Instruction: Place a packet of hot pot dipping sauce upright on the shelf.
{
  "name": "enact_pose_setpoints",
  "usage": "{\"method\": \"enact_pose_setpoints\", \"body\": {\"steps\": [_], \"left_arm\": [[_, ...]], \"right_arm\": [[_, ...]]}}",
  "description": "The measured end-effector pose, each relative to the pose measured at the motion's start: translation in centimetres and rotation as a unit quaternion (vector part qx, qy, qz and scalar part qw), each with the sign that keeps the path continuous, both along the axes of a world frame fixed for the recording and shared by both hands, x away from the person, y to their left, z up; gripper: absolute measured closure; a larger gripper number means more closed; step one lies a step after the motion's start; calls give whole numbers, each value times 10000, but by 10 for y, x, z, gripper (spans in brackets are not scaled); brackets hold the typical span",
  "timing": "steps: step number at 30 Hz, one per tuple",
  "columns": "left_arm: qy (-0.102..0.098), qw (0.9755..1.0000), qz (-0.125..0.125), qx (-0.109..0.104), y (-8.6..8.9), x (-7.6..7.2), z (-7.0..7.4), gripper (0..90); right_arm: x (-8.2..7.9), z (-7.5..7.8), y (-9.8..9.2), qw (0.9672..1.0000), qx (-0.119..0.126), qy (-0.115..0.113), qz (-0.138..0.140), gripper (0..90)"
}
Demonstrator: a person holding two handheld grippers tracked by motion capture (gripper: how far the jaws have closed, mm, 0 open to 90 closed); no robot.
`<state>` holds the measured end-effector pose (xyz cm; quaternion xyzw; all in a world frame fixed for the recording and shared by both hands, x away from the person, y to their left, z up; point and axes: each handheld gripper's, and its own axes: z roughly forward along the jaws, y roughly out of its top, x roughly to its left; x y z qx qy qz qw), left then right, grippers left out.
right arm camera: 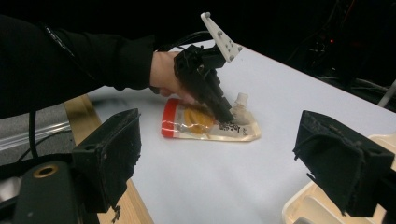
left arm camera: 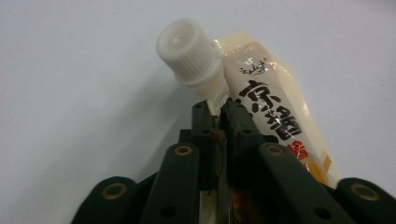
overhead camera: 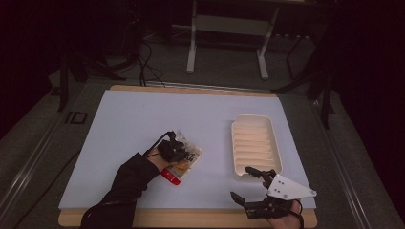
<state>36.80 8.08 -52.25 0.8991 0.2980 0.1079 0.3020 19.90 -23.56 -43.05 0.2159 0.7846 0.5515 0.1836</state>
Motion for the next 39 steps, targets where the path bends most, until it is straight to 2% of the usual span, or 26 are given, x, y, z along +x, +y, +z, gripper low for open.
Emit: {"method": "enact_pose_setpoints", "body": {"steps": [2, 5, 9, 11, 12, 15, 16, 20, 24, 26, 28, 29, 31, 35, 39], "left_arm": [[89, 9999, 62, -77, 2, 2, 2, 862], [58, 9996, 164, -231, 4, 0, 4, 872], [-70, 9988, 249, -409, 13, -5, 10, 876], [-101, 9977, 285, -600, 19, -8, 15, 877], [-135, 9972, 257, -695, 21, -10, 18, 876], [-300, 9962, 175, -797, 25, -19, 26, 876], [-381, 9956, 151, -837, 26, -22, 30, 877], [-455, 9933, 200, -1046, 32, -32, 39, 878], [-503, 9915, 170, -1186, 37, -40, 47, 879], [-594, 9920, 132, -1107, 37, -44, 50, 879], [-593, 9908, 125, -1208, 37, -47, 53, 880], [-661, 9909, 115, -1170, 37, -49, 55, 880], [-711, 9897, 132, -1238, 38, -52, 58, 880], [-800, 9873, 200, -1355, 41, -57, 63, 881], [-833, 9847, 227, -1511, 43, -60, 66, 883]], "right_arm": [[0, 0, 0, 10000, 10, 4, -5, 144], [0, 1, -1, 10000, 36, 4, -23, 144], [0, 1, -3, 9999, 104, -27, -51, 144], [-1, 2, -4, 9999, 149, -71, -44, 158], [-1, 2, -4, 9998, 164, -94, -28, 158], [-2, 2, -3, 9998, 164, -127, -54, 135], [-2, 2, -3, 9997, 202, -117, -19, 130], [-2, 2, -5, 9991, 394, -156, 79, 117], [-1, 3, -7, 9991, 376, -176, 83, 124], [1, 2, -8, 9988, 345, -345, 82, 140], [3, 1, -8, 9977, 435, -489, 163, 140], [3, 1, -8, 9977, 452, -465, 185, 139], [4, 1, -8, 9985, 352, -403, 131, 133], [5, 0, -7, 9990, 319, -300, 88, 127], [5, 2, -7, 9989, 329, -344, 30, 140]]}}
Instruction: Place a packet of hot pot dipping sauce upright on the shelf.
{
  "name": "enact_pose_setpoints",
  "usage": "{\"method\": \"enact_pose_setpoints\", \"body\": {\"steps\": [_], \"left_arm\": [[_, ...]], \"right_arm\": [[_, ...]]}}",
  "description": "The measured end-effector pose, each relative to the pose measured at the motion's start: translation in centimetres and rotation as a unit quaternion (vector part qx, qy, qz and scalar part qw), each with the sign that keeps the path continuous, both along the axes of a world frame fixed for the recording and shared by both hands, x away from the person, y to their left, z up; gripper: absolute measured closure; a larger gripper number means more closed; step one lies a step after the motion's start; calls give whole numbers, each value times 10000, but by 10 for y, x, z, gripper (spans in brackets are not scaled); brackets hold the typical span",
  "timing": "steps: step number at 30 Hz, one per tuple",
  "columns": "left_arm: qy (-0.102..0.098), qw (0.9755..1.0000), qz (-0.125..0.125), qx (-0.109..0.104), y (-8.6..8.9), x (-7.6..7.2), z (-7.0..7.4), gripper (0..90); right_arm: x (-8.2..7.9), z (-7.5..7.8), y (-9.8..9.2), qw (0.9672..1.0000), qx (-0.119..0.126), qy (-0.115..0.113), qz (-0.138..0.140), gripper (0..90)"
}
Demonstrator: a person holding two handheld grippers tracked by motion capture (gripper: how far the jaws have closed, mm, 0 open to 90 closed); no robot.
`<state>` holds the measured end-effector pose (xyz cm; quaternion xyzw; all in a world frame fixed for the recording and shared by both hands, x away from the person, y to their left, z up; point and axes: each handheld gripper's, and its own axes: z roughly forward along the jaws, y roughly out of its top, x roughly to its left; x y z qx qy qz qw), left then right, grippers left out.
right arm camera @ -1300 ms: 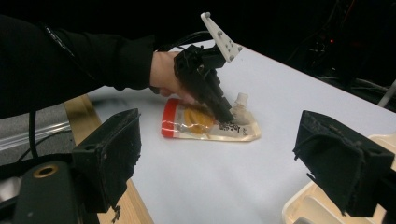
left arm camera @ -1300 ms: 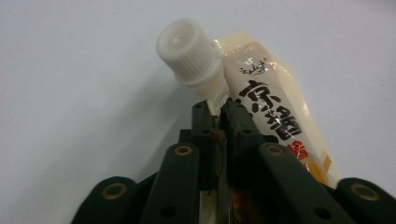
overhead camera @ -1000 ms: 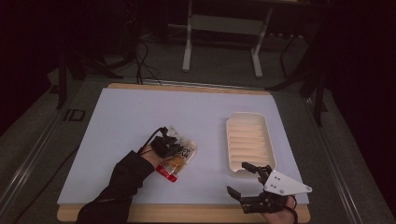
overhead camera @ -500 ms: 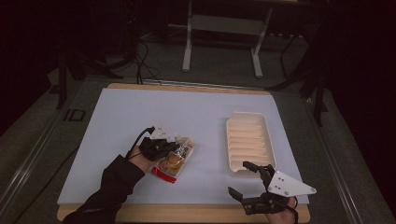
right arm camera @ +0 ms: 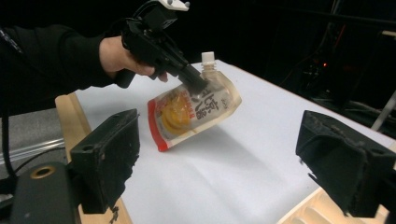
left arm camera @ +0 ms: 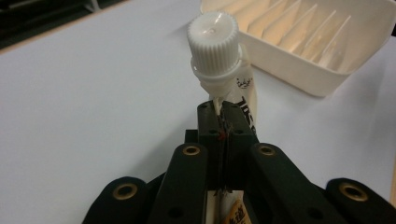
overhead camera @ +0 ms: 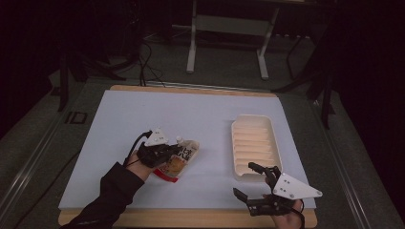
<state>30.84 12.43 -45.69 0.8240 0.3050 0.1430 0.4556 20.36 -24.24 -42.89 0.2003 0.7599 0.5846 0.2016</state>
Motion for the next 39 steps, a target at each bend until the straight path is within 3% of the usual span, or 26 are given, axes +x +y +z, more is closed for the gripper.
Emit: {"method": "enact_pose_setpoints", "body": {"steps": [4, 7, 8, 11, 17, 18, 22, 23, 28, 31, 35, 39], "left_arm": [[-18, 9998, 41, -175, 2, -2, 3, 885], [-14, 9994, 48, -351, 3, -3, 4, 886], [-34, 9988, 93, -490, 4, -4, 6, 886], [-118, 9978, 106, -644, 4, -7, 10, 886], [-295, 9945, 44, -1001, 0, -14, 17, 886], [-309, 9934, 34, -1103, -1, -16, 18, 886], [-438, 9885, -43, -1448, -4, -21, 21, 886], [-503, 9872, -19, -1516, -5, -23, 22, 886], [-537, 9805, -100, -1886, -10, -28, 24, 886], [-558, 9788, -125, -1969, -13, -31, 25, 886], [-614, 9715, -286, -2273, -21, -38, 24, 886], [-726, 9634, -464, -2539, -26, -41, 20, 886]], "right_arm": [[0, 1, -1, 10000, 35, 1, -31, 160], [1, 2, -2, 9999, -73, 49, -78, 164], [2, 1, -2, 9999, -120, 35, -101, 174], [2, 5, -3, 9998, -148, -111, -124, 165], [4, 12, -5, 9998, 53, 172, -48, 110], [5, 13, -6, 9995, 135, 269, 11, 107], [7, 23, -5, 9993, 181, 295, -156, 104], [7, 26, -4, 9991, 237, 344, -76, 98], [12, 37, 2, 9997, 82, 223, 20, 133], [16, 42, 4, 9994, 97, 292, 157, 154], [28, 53, 15, 9988, 108, 320, 345, 287], [36, 59, 26, 9989, 99, 310, 336, 416]]}}
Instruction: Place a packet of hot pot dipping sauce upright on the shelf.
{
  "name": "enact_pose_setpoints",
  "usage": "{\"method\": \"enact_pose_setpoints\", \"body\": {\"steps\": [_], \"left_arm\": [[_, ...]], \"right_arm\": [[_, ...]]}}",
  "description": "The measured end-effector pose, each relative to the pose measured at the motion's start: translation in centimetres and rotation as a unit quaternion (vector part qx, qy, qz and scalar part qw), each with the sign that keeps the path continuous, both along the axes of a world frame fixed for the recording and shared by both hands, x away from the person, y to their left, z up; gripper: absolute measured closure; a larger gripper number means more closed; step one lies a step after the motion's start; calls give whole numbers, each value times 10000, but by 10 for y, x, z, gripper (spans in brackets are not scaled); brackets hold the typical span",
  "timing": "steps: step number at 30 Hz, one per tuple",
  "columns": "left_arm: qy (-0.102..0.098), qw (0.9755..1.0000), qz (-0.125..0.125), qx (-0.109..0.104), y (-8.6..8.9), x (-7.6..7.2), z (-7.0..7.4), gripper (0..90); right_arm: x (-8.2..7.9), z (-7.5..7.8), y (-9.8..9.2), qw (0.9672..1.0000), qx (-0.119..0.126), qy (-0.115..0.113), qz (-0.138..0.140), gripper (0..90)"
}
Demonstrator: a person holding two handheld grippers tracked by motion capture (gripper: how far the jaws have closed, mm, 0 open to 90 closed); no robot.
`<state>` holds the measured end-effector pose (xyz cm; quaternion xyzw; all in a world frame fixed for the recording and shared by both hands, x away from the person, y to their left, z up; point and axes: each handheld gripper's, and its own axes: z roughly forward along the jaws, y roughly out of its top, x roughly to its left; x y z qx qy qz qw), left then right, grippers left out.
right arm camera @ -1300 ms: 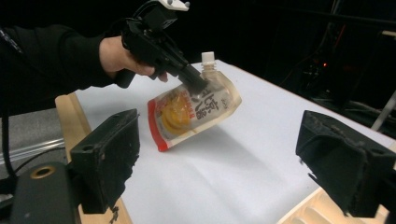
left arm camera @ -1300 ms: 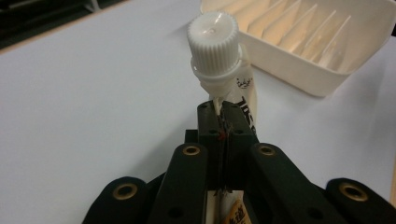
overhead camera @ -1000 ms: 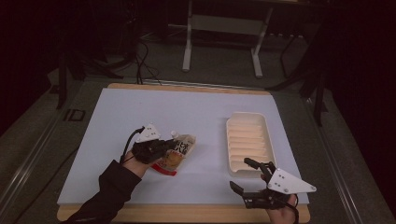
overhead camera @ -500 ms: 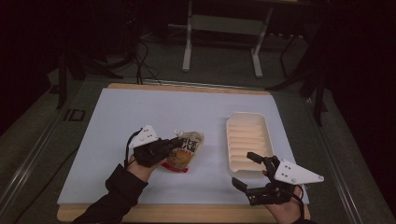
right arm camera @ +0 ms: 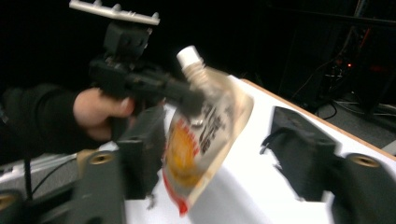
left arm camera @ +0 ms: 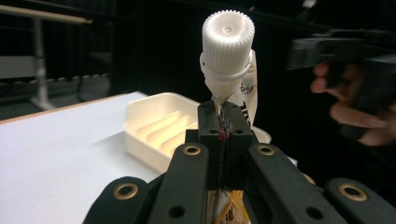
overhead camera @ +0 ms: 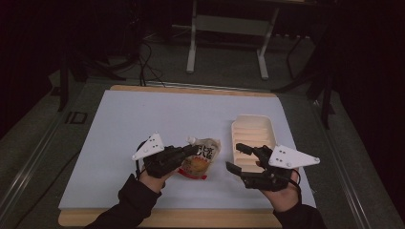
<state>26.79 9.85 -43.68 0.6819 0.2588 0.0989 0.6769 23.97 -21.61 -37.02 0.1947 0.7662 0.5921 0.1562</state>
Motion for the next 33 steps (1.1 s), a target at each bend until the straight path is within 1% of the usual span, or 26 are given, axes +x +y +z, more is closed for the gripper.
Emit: {"method": "enact_pose_setpoints", "body": {"steps": [1, 2, 4, 5, 6, 7, 8, 9, 10, 12, 14, 15, 16, 18, 19, 20, 22, 24, 25, 28, 29, 31, 33], "left_arm": [[-25, 10000, -20, -64, -1, -1, -1, 886], [-6, 9999, -90, -113, -2, -1, -2, 886], [-110, 9998, -95, -150, -5, -3, -2, 886], [-106, 9997, -127, -183, -7, -4, -2, 885], [-141, 9996, -102, -211, -8, -5, -2, 885], [-108, 9994, -163, -273, -8, -5, -2, 886], [-124, 9992, -185, -317, -9, -5, -2, 885], [-184, 9991, -147, -343, -10, -6, -2, 885], [-181, 9990, -191, -365, -10, -6, -2, 886], [-236, 9989, -170, -368, -12, -7, -2, 886], [-236, 9989, -194, -361, -13, -8, -2, 886], [-234, 9989, -171, -379, -13, -8, -2, 886], [-219, 9988, -205, -395, -14, -7, -2, 886], [-246, 9988, -177, -373, -15, -8, -2, 885], [-218, 9986, -220, -418, -14, -8, -2, 885], [-226, 9988, -192, -400, -15, -8, -1, 885], [-216, 9986, -202, -441, -14, -8, -1, 884], [-240, 9984, -226, -450, -15, -8, -1, 884], [-262, 9983, -245, -458, -15, -8, -1, 884], [-217, 9984, -265, -456, -16, -7, -2, 883], [-176, 9983, -285, -475, -16, -7, -2, 882], [-163, 9983, -309, -474, -15, -6, -3, 881], [-185, 9983, -322, -458, -15, -7, -2, 878]], "right_arm": [[2, 1, 3, 10000, 19, 64, 25, 449], [4, 1, 6, 10000, 28, 85, 32, 452], [9, 2, 11, 9999, -36, 98, 25, 472], [11, 2, 14, 9999, -72, 98, 8, 472], [13, 2, 16, 9999, -94, 111, -34, 477], [15, 1, 18, 9998, -115, 140, -16, 478], [17, 1, 20, 9998, -151, 126, -38, 489], [19, 0, 22, 9998, -173, 115, -44, 513], [20, -1, 24, 9997, -181, 147, 7, 515], [22, -3, 27, 9996, -226, 150, 60, 563], [23, -3, 30, 9994, -271, 162, 115, 588], [24, -3, 31, 9993, -276, 194, 141, 606], [25, -3, 31, 9992, -300, 226, 165, 624], [26, -3, 32, 9988, -349, 285, 214, 655], [27, -3, 31, 9988, -339, 287, 211, 674], [28, -3, 31, 9988, -317, 313, 220, 699], [29, -2, 29, 9989, -248, 350, 196, 753], [30, -1, 28, 9987, -201, 385, 268, 778], [30, -1, 29, 9986, -216, 394, 279, 785], [30, 0, 30, 9983, -280, 400, 317, 847], [30, 1, 31, 9982, -323, 395, 323, 855], [29, 3, 32, 9978, -451, 354, 332, 866], [29, 4, 32, 9975, -496, 354, 368, 873]]}}
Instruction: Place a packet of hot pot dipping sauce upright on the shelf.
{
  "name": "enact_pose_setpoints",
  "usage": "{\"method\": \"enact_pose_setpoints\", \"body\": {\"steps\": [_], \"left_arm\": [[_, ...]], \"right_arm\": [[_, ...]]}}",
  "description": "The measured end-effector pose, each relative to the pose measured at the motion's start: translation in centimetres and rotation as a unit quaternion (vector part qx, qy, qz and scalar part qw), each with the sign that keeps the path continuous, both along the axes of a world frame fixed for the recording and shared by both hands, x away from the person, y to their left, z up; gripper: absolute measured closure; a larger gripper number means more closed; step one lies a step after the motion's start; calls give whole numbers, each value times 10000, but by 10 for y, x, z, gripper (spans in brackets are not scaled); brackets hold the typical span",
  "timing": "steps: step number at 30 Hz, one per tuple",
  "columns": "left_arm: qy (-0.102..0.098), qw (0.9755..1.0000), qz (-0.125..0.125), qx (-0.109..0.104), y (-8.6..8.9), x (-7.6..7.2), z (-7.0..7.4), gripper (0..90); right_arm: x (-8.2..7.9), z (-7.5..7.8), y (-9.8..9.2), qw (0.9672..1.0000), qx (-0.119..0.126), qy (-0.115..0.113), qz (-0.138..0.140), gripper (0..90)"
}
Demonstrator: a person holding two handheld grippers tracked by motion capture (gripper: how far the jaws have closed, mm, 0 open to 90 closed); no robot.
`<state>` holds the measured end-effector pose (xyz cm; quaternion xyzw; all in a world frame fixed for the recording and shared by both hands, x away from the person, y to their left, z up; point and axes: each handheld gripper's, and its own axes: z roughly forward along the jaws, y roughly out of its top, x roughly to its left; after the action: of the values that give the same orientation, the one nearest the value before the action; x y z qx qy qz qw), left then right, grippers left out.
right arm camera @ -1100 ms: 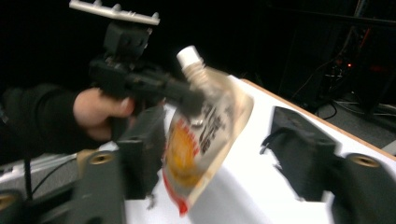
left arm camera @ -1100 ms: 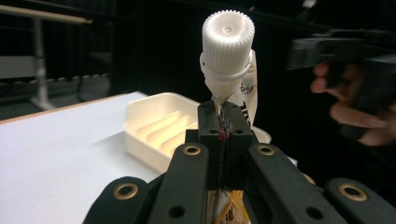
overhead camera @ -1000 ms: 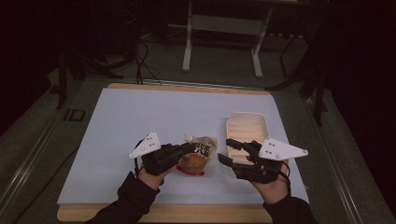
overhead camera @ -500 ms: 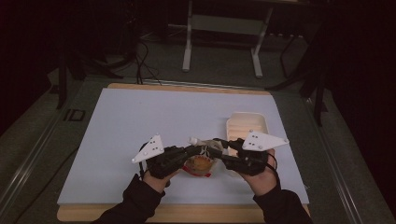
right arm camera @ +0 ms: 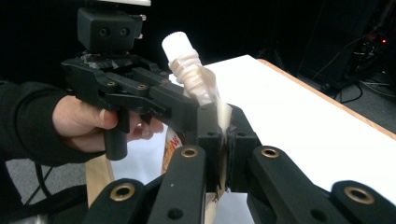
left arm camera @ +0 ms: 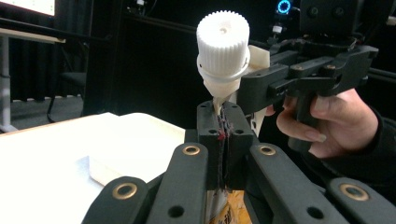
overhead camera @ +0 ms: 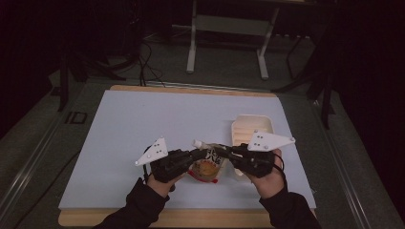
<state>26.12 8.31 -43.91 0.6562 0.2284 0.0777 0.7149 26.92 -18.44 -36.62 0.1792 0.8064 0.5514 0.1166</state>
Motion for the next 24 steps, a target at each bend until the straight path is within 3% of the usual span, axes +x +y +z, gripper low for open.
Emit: {"method": "enact_pose_setpoints", "body": {"steps": [3, 8, 10, 13, 20, 21, 24], "left_arm": [[-65, 10000, -30, 64, 0, -1, 2, 870], [-23, 9999, -108, 55, 1, 1, 5, 817], [-22, 9998, -145, 107, 2, 1, 7, 725], [-113, 9993, -38, 368, 2, -3, 9, 616], [-86, 9995, -35, 296, 10, -6, 11, 454], [-4, 9996, 86, 260, 17, -7, 14, 350], [98, 9991, 306, 274, 24, -7, 16, 190]], "right_arm": [[1, 2, -2, 9999, 43, 55, 72, 880], [1, 7, -3, 9998, -2, -115, 154, 885], [1, 9, -3, 9996, 12, -140, 229, 886], [1, 14, -5, 9996, 5, -202, 211, 887], [5, 24, -16, 9995, 148, -245, 164, 887], [6, 27, -20, 9993, 120, -319, 142, 887], [9, 30, -25, 9991, 134, -391, 105, 886]]}}
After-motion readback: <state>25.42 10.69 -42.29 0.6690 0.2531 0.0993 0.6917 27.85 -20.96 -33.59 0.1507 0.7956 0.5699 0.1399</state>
